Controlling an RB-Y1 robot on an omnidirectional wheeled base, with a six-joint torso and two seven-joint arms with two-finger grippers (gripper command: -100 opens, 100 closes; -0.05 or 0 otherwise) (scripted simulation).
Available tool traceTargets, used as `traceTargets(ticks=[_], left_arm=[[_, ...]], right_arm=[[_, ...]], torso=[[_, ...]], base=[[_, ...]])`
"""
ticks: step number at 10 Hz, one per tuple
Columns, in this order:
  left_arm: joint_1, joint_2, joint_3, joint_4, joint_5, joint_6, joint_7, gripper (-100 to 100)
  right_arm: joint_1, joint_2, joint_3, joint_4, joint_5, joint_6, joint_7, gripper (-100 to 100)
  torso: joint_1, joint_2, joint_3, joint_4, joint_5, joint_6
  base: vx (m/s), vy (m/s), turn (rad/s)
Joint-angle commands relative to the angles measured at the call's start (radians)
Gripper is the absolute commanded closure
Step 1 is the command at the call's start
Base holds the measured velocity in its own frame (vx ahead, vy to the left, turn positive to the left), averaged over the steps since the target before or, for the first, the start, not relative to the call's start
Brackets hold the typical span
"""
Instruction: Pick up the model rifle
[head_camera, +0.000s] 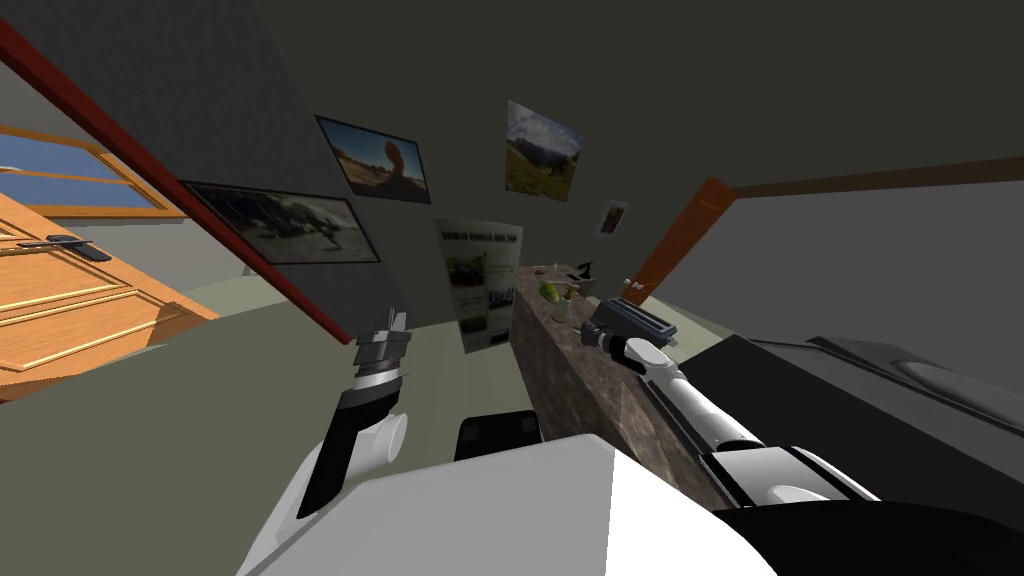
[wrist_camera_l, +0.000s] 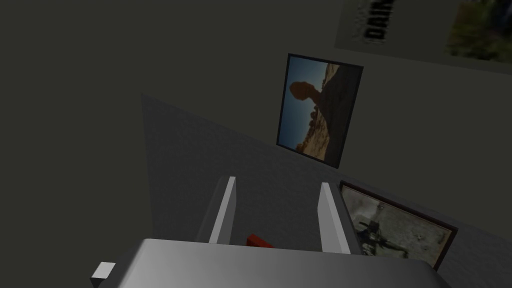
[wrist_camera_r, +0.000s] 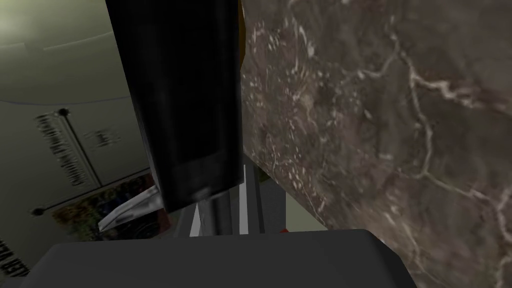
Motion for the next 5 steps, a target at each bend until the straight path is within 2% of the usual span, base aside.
traceTargets(ticks=[1,2,3,4,5], left_arm=[[0.000,0.000,0.000,0.000,0.000,0.000,0.000,0],[0.000,0.000,0.000,0.000,0.000,0.000,0.000,0],[0.000,0.000,0.000,0.000,0.000,0.000,0.000,0],[0.000,0.000,0.000,0.000,0.000,0.000,0.000,0],[0.000,0.000,0.000,0.000,0.000,0.000,0.000,0]], right_arm=[[0.000,0.000,0.000,0.000,0.000,0.000,0.000,100],[0.000,0.000,0.000,0.000,0.000,0.000,0.000,0],[-0.005,0.010,-0.007,0.003,-0.013,-0.005,0.001,100],[-0.002,0.005,-0.004,-0.001,-0.008,-0.004,-0.001,100],[-0.003,0.005,-0.005,-0.001,-0.009,-0.005,-0.001,0]], torso=[[0.000,0.000,0.000,0.000,0.000,0.000],[-0.001,0.000,0.000,0.000,0.000,0.000],[-0.001,0.000,0.000,0.000,0.000,0.000],[-0.006,0.005,0.003,0.001,0.000,0.002],[-0.005,0.004,0.003,0.001,-0.001,0.002]], base=[[0.000,0.000,0.000],[0.000,0.000,0.000],[-0.090,-0.086,-0.080],[-0.056,-0.054,-0.011],[-0.007,-0.007,0.004]])
